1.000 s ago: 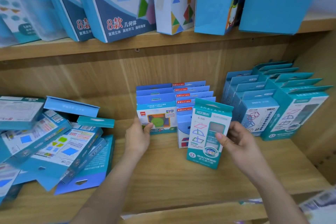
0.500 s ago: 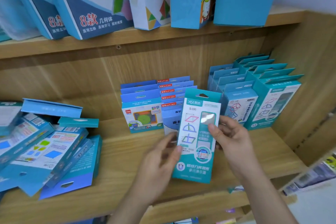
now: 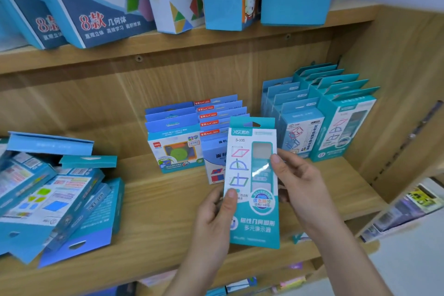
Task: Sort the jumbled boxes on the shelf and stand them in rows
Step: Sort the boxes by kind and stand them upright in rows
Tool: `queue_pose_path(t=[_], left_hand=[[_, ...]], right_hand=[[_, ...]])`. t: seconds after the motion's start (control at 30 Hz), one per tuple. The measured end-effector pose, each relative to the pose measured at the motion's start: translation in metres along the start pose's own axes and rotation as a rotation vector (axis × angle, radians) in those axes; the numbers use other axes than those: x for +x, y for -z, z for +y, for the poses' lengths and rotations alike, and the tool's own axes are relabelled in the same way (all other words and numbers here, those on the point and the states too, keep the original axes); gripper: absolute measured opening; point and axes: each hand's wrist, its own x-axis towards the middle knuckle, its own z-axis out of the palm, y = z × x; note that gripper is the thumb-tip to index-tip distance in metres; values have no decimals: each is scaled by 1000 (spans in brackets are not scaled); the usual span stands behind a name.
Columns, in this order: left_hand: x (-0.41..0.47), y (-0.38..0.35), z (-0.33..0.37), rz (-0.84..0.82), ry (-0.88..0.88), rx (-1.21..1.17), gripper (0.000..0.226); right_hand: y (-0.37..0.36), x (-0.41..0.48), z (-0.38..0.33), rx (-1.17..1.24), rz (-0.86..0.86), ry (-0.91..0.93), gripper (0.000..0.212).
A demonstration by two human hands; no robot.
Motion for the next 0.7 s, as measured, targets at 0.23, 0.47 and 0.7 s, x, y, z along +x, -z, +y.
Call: queue_pose_path(t=[0.23, 0.47, 0.7], left_hand=[[4, -9, -27, 24, -180, 103, 34], [16, -40, -43, -139, -295, 296, 44], [49, -92, -37, -319, -405, 679, 55]], right_hand=[[20, -24, 14, -641, -157, 239, 50], [23, -35, 24, -564, 137, 207, 107], [83, 5, 5, -811, 571, 265, 97]])
